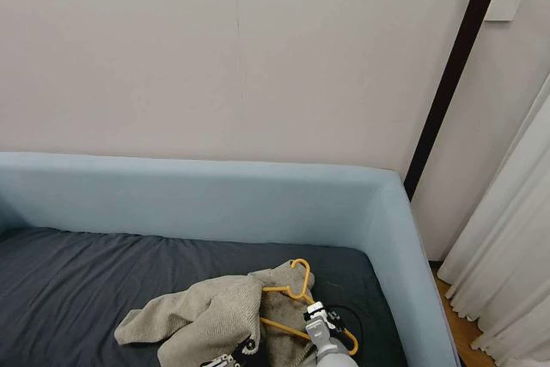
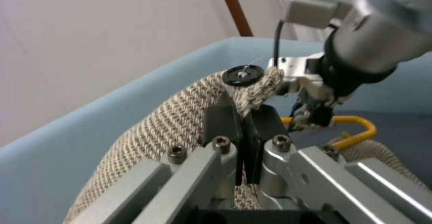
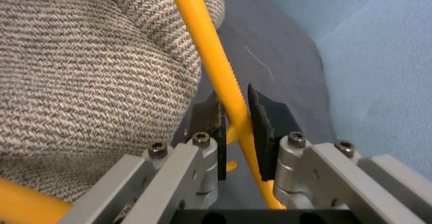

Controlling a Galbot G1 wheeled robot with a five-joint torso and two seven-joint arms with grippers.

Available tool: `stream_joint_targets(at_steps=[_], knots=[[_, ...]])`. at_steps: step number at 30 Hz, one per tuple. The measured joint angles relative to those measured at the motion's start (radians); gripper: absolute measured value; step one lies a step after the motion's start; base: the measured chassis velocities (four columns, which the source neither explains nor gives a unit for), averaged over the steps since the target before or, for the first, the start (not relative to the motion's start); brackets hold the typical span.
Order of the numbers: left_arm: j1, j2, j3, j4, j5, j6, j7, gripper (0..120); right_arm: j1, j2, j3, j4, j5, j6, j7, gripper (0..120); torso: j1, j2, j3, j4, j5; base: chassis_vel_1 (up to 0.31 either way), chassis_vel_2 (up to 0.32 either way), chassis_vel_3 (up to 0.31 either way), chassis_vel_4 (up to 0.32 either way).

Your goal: Pick up the clothes from the sofa and hang them on the clothes hanger.

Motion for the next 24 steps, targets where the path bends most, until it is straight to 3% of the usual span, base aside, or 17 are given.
stream_joint_targets(at_steps=[9,16,24], knots=[[-0.005,-0.009,0.046,-0.003,0.003,0.000,0.027,0,0.074,0.036,-0.045,-0.066,-0.001,-0.001,0.001,10,0.000,0.000,0.000,0.0000,-0.0002,0.000,0.000,0.000,0.000],[-0.020,-0.028,0.062,0.019,0.013,0.000,0.052,0,0.100,0.091,-0.100,-0.140,-0.211,0.068,-0.045,9,0.000,0.000,0.000,0.0000,-0.0002,0.000,0.000,0.000,0.000],[-0.040,-0.033,0.056,0.070,0.021,0.000,0.061,0,0.123,0.146,-0.103,-0.148,-0.249,0.115,-0.051,8,0.000,0.000,0.000,0.0001,-0.0002,0.000,0.000,0.000,0.000]])
